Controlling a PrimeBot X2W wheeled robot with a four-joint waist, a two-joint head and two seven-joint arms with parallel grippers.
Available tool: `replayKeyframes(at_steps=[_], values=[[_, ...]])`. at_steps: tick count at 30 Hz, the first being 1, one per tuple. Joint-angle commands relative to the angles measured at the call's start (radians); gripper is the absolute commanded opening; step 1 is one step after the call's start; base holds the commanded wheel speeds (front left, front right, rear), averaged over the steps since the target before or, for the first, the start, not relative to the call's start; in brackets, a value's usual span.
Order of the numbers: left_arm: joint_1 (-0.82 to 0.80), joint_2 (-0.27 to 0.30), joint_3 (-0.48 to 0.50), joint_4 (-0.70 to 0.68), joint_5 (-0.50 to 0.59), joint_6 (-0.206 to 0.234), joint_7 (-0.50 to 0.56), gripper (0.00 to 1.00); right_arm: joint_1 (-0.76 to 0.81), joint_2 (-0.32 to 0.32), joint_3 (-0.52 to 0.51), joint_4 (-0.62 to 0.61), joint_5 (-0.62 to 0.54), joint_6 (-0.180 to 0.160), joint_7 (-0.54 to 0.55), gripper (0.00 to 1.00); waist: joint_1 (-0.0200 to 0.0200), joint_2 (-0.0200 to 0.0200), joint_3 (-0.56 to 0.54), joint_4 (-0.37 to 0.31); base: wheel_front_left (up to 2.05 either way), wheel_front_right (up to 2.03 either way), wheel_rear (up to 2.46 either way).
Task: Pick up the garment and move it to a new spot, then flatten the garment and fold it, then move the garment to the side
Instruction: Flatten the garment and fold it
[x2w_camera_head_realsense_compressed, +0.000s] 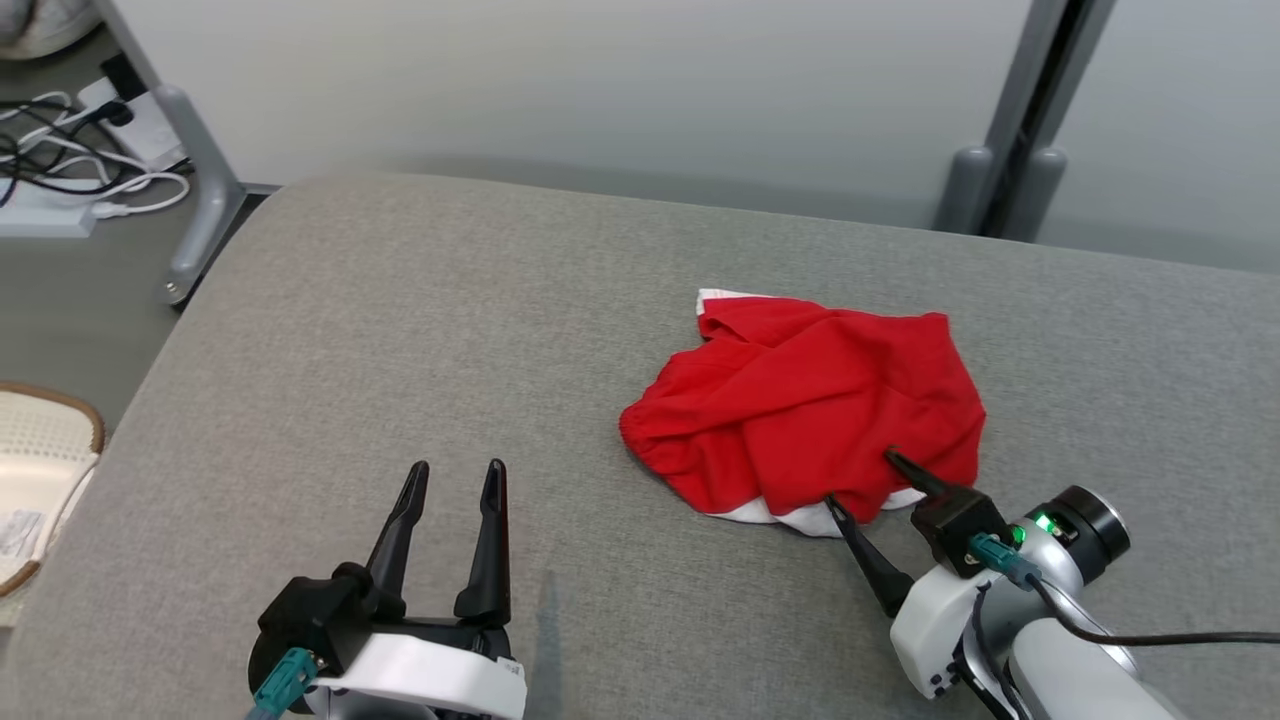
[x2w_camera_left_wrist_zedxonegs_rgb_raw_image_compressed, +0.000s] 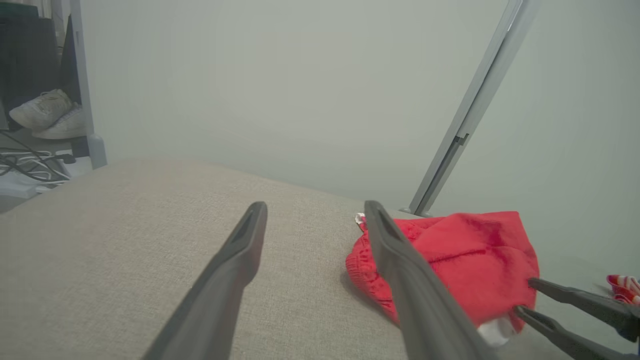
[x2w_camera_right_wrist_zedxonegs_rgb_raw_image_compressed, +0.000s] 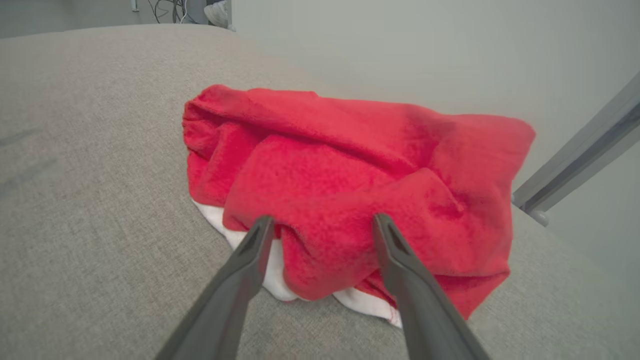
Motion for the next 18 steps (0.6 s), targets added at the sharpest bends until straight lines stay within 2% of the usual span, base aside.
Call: replayKeyframes(at_steps=[1, 2, 3, 4, 5, 13, 18], values=[[-0.008, 0.003, 0.004, -0.005, -0.007, 0.005, -0.004, 1.00, -0.016, -0.007, -0.001, 0.024, -0.011, 0.000, 0.007, 1.00, 0.0000, 0.0000, 0.007, 0.019, 0.00, 0.00, 0.00], [-0.008, 0.003, 0.004, -0.004, -0.007, 0.002, -0.004, 1.00, -0.020, -0.007, -0.004, 0.039, -0.009, 0.000, 0.011, 1.00, 0.0000, 0.0000, 0.007, 0.023, 0.00, 0.00, 0.00], [-0.007, 0.003, 0.004, -0.003, -0.007, 0.002, -0.004, 1.00, -0.023, -0.006, -0.004, 0.054, -0.003, 0.000, 0.011, 0.95, 0.0000, 0.0000, 0.008, 0.028, 0.00, 0.00, 0.00], [-0.006, 0.003, 0.003, -0.002, -0.006, 0.001, -0.004, 1.00, -0.026, -0.006, -0.009, 0.064, 0.001, 0.000, 0.006, 0.32, 0.0000, 0.0000, 0.008, 0.032, 0.00, 0.00, 0.00], [-0.005, 0.004, 0.002, 0.000, -0.006, 0.001, -0.004, 1.00, -0.030, -0.008, -0.014, 0.075, 0.001, 0.000, -0.002, 0.00, 0.0000, 0.0000, 0.009, 0.035, 0.00, 0.00, 0.00], [-0.003, 0.003, 0.003, 0.006, -0.003, 0.002, -0.004, 1.00, -0.063, 0.017, -0.019, 0.120, 0.020, 0.000, -0.060, 0.00, 0.0000, 0.0000, 0.008, 0.042, 0.00, 0.00, 0.00], [-0.003, 0.004, 0.005, 0.010, 0.002, 0.002, -0.004, 1.00, -0.095, 0.060, 0.041, 0.088, 0.119, 0.000, -0.087, 0.00, 0.0000, 0.0000, -0.005, 0.035, 0.00, 0.00, 0.00]])
